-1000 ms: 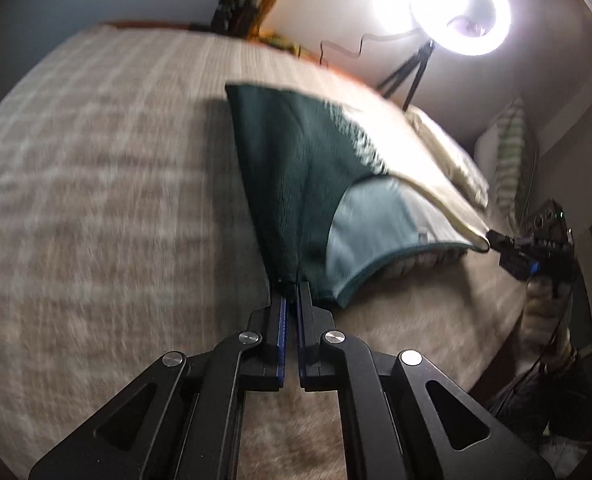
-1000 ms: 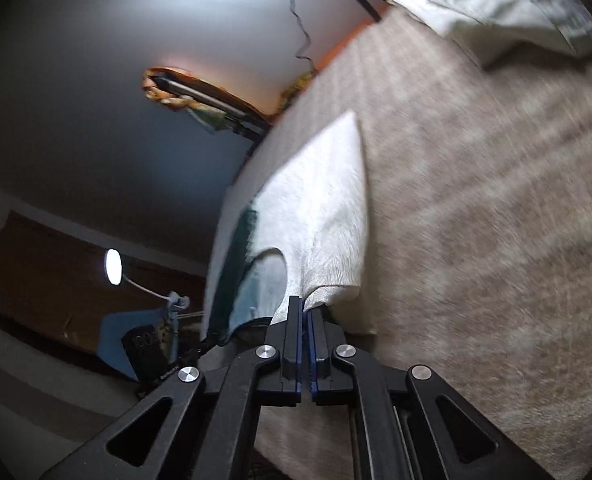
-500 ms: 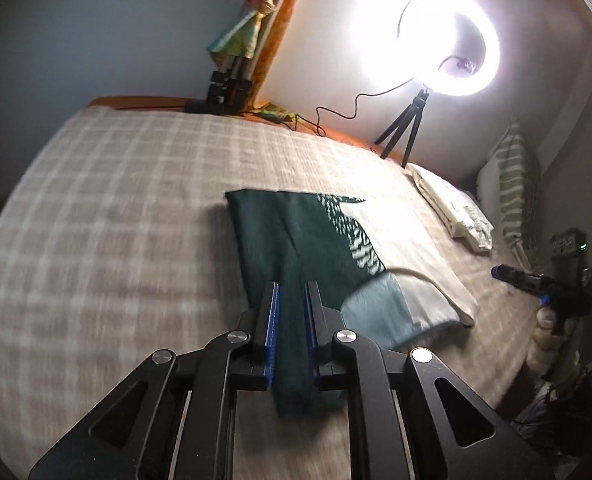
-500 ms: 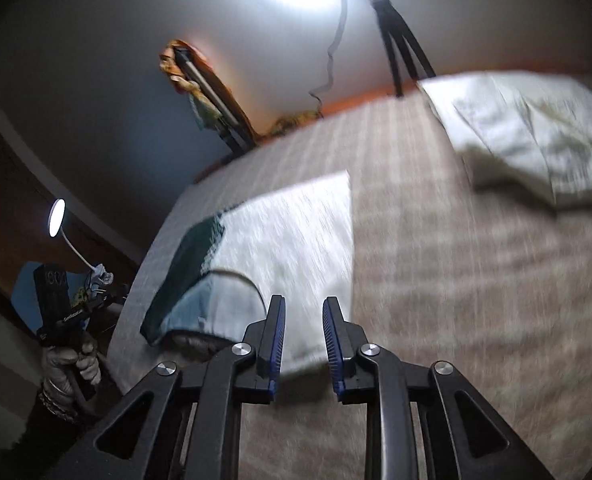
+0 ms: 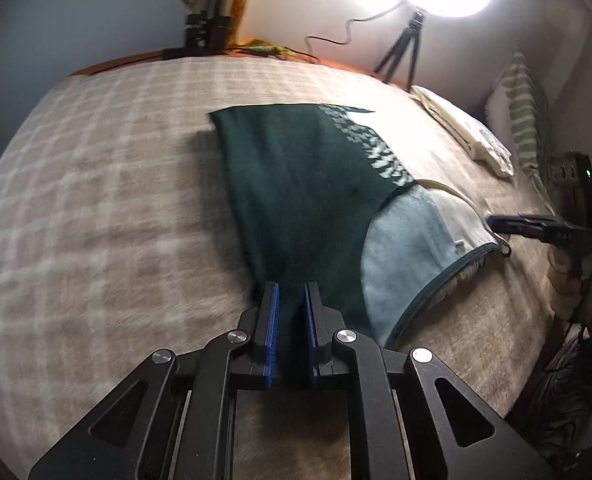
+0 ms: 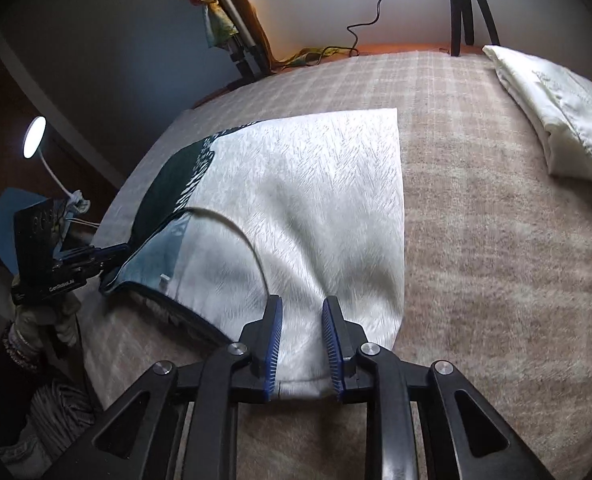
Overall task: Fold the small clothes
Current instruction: 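Open both tools to release the folded T-shirt, then close both tools on the folded edge of the T-shirt bundle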
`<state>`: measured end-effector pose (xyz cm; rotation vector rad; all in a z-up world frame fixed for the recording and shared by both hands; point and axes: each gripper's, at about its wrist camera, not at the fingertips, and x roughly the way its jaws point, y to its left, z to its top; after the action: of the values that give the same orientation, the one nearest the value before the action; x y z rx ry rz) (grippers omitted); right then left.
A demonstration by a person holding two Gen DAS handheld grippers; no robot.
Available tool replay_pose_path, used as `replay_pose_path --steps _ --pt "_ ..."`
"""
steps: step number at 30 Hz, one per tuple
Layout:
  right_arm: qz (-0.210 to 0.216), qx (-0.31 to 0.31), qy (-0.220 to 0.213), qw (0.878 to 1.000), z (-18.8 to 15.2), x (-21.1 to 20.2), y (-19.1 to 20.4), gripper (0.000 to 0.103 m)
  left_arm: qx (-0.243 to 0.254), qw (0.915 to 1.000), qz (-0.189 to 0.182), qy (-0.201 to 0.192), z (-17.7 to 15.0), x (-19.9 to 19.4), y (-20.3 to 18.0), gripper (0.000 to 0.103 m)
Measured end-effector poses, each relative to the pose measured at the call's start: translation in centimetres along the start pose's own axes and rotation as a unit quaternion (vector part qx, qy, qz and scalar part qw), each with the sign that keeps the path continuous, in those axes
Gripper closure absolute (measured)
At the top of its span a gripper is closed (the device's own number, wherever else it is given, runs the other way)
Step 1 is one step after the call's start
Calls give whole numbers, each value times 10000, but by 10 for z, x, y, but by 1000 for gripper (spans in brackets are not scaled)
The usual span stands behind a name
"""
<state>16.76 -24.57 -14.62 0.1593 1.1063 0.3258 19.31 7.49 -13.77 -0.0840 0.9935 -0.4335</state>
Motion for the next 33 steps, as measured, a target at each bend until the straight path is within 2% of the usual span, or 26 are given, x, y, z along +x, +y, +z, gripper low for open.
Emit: replay_pose_path --steps 3,5,6,7,9,13,19,23,25,30,33 --pt "137 -110 -38 9998 -5 -14 0 78 -332 9993 4 -163 6 -9 12 92" --pt "207 -126 -255 9994 -4 -28 -2 75 -736 9967 -62 -338 12 -17 23 79" --pt "199 -71 -408 9989 -1 -35 -6 67 -941 9944 -106 -461 15 -21 29 68" --pt "156 20 -521 9985 2 -39 -11 59 -1038 9930 -146 -540 17 -22 31 64" --pt "143 301 -574 9978 5 -41 -21 54 -1242 9897 -308 -642 22 -22 36 64" --pt "196 861 -436 9951 4 -33 -43 46 -1577 9832 -717 -580 34 -8 42 64" --pt "742 1571 -249 9845 -11 -24 -61 44 -2307 9654 -1122 -473 41 12 62 61" --pt "942 1687 -219 9809 -18 -27 -62 44 -2705 9520 -1363 -439 46 22 75 60" --pt "1059 1745 -179 9788 -20 -25 -62 44 -2855 9472 -1412 -380 51 28 79 58" --pt "1150 1811 -176 9766 -16 -19 -61 44 -3037 9414 -1435 -313 68 44 87 57" --pt "1376 1906 -122 9719 -12 -11 -61 47 -3137 9341 -1682 -286 82 57 91 56"
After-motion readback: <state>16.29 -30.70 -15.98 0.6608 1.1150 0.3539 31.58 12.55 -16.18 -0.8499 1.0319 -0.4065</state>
